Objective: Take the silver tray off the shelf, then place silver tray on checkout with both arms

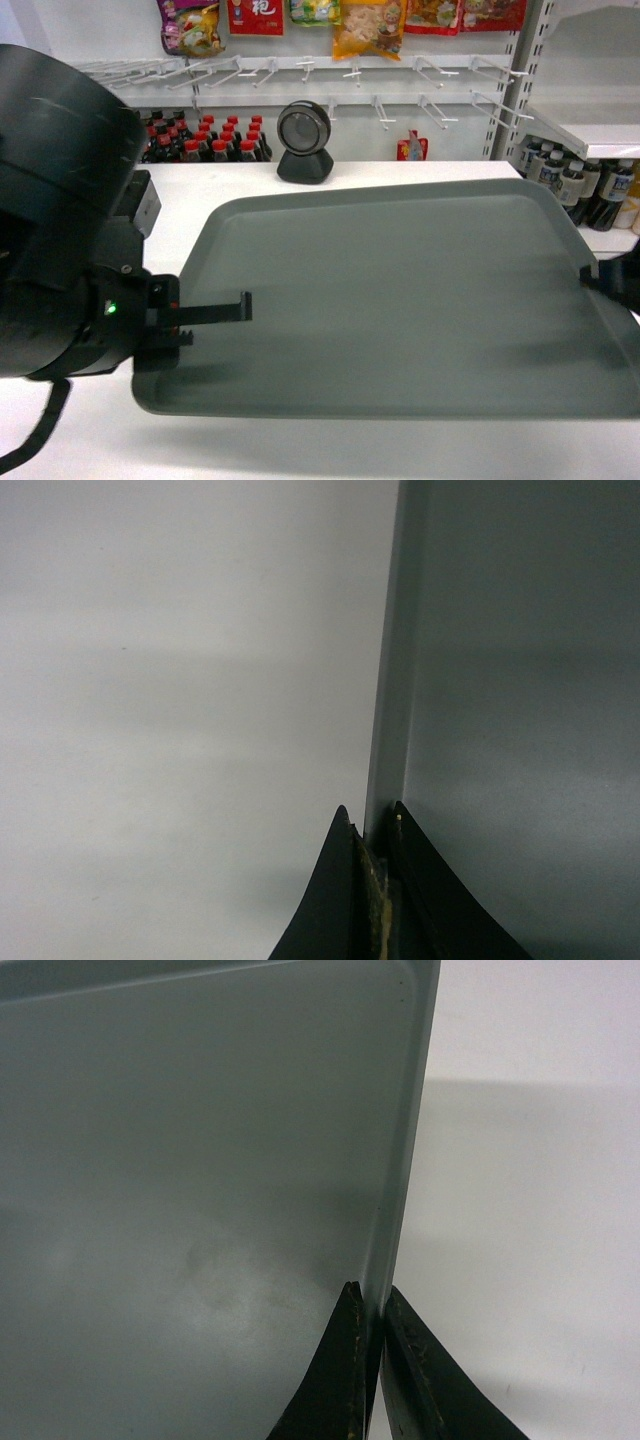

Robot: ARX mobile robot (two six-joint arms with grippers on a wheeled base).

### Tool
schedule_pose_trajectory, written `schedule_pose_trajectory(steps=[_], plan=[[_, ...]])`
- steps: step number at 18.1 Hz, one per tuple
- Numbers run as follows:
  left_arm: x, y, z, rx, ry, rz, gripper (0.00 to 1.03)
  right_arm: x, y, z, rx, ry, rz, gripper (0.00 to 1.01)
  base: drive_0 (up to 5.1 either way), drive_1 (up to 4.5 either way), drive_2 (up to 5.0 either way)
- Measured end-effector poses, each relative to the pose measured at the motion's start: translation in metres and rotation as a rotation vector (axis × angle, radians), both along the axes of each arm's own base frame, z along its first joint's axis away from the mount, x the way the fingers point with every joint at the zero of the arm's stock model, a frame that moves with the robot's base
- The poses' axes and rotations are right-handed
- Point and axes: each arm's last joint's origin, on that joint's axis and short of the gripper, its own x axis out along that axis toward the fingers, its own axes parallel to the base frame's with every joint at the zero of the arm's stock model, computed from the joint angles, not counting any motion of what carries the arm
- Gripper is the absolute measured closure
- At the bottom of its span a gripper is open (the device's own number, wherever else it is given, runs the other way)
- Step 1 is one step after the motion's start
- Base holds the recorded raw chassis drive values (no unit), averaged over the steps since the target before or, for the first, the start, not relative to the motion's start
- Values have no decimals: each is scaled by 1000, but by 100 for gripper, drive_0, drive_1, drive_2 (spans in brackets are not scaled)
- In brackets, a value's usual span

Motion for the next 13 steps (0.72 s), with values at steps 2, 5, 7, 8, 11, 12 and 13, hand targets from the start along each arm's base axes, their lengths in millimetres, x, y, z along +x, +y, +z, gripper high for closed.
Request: schedule_pose_trajectory(steps=[2,5,7,8,11,12,13], plan=[[26,-1,-3,-67,-7,33,99,29,1,-1,-30,-11,35,99,0,0,0],[74,6,-10,-112,-10,49,99,74,7,-7,-32,-4,52,98,0,0,0],[110,14,-21,-85,12,46,99,109,21,-19,-13,49,53,98,0,0,0],[122,17,-25,-75,20,37,99,121,26,-24,-9,70,42,98,0,0,0],[147,21,-37,-22,69,10,99,146,40,-43,-17,134,7,98,0,0,0],[148,21,-40,-4,80,6,99,146,43,-48,-33,142,9,94,0,0,0],[149,22,-44,19,82,29,91,145,44,-53,-48,149,22,84,0,0,0]])
